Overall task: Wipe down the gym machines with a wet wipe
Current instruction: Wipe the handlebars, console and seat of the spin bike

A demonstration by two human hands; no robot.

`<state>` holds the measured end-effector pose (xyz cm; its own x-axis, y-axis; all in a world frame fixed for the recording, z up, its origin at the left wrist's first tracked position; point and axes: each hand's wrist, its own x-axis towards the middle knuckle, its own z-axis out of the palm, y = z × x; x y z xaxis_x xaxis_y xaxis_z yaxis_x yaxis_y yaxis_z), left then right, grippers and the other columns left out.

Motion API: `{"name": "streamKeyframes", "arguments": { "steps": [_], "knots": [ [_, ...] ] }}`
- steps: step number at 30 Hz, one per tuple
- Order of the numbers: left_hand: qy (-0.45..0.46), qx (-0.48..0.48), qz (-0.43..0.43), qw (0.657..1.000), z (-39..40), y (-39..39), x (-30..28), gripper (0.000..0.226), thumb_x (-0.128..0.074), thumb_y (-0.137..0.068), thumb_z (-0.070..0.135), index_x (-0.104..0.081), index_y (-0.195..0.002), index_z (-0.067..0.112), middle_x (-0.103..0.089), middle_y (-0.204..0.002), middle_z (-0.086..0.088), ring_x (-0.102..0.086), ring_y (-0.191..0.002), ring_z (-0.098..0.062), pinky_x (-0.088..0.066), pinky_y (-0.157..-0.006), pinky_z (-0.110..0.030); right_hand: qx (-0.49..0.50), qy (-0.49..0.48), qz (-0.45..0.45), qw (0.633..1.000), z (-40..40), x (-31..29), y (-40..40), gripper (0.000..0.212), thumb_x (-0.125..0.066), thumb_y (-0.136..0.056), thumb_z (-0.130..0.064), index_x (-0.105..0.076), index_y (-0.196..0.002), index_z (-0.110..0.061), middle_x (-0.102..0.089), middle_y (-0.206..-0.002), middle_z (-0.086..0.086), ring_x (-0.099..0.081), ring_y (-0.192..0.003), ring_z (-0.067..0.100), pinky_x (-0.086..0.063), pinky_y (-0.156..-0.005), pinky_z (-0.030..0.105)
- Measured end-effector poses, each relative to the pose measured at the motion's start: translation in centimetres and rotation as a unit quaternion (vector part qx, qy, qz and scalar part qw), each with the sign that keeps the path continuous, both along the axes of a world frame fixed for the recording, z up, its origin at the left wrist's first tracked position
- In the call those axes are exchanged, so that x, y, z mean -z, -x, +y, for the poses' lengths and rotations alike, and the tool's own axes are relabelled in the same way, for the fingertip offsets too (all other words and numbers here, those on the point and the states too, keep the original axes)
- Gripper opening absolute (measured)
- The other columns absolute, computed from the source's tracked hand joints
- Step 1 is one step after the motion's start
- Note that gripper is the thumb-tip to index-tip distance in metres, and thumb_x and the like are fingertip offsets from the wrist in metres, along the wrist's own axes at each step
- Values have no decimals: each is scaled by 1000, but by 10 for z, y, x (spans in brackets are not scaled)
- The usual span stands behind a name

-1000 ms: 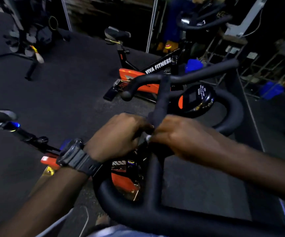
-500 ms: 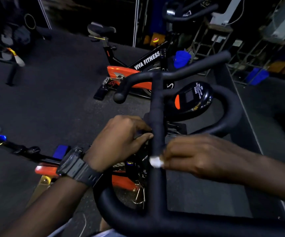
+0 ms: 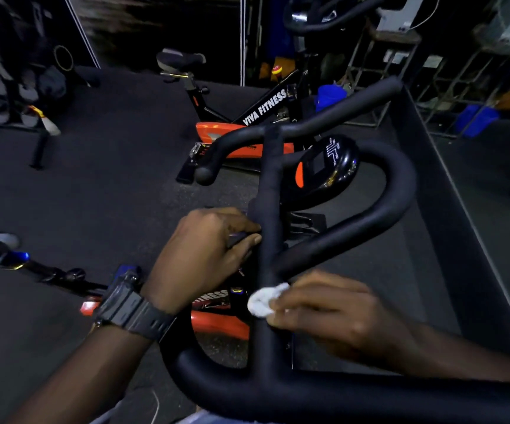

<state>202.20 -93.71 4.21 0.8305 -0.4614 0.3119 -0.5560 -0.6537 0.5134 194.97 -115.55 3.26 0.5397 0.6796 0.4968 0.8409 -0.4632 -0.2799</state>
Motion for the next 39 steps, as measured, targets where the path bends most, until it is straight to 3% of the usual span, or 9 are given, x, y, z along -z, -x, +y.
{"name": "streamKeyframes", "arguments": {
  "steps": [3, 7, 10, 13, 23, 28, 33, 37, 39],
  "knots": [
    [7, -13, -11, 1000, -3, 4, -2, 18, -65, -85, 31, -77, -94, 22, -73, -91, 11, -69, -84, -9, -54, -72, -31, -57, 7, 34, 998, -8, 0, 13, 15, -66, -94, -13, -75, -105, -8, -71, -106, 4, -67, -93, 19, -54, -79, 31],
    [15, -12, 2, 1000, -5, 7, -2, 19, -62, -86, 30, -77, -94, 20, -73, -91, 10, -69, -85, -6, -54, -74, -31, 11, 133, -114, 985, 13, -21, -24, 19, -55, -96, -8, -72, -89, -11, -67, -85, 3, -61, -79, 24, -51, -61, 36],
    [21, -10, 7, 1000, -3, 10, -3, 26, -56, -84, 34, -76, -95, 21, -72, -90, 10, -68, -85, -8, -54, -72, -34, 91, 182, -58, 977, 26, -40, -44, 12, -53, -82, -14, -65, -82, -13, -61, -78, 4, -56, -78, 28, -52, -54, 41],
    [36, -12, 6, 999, -3, 16, -2, 23, -59, -85, 33, -76, -92, 21, -70, -92, 11, -68, -85, -7, -55, -73, -35, 64, 238, -53, 968, 4, -50, -35, 23, -47, -93, -19, -69, -95, -14, -65, -87, 1, -55, -82, 25, -52, -64, 39],
    [42, 16, -5, 999, -17, 28, -7, 17, -63, -79, 35, -73, -87, 25, -68, -87, 13, -66, -83, -10, -53, -73, -34, 86, 244, -137, 956, -22, -55, -26, 27, -46, -99, -14, -72, -100, -9, -69, -95, 2, -59, -85, 26, -50, -68, 39],
    [28, 45, -16, 998, -25, 28, -10, 24, -61, -83, 42, -74, -96, 27, -68, -90, 17, -64, -85, -7, -53, -75, -32, 246, 153, -178, 940, -84, -87, -21, 22, -54, -96, -8, -73, -106, -5, -71, -102, 8, -57, -86, 29, -45, -78, 32],
    [48, 73, -22, 996, -44, 27, -22, 18, -69, -81, 33, -75, -95, 22, -69, -92, 15, -65, -84, 0, -49, -75, -19, 139, 187, -163, 959, -48, -54, -11, 25, -48, -101, -11, -73, -105, -5, -70, -106, 6, -60, -90, 26, -52, -75, 33],
    [51, 68, -27, 996, -53, 24, -29, 16, -68, -82, 32, -75, -94, 25, -69, -92, 15, -66, -85, -1, -50, -74, -25, 256, 103, -196, 941, -78, -72, -24, 18, -60, -92, -3, -72, -105, -3, -69, -105, 9, -59, -90, 29, -53, -73, 41],
    [53, 62, -15, 997, -55, 24, -31, 16, -68, -81, 32, -75, -94, 27, -70, -92, 17, -65, -85, 2, -50, -75, -20, 222, 131, -188, 948, -48, -50, -13, 17, -56, -96, -6, -73, -102, -3, -70, -103, 9, -60, -90, 28, -52, -75, 38]
  ]
}}
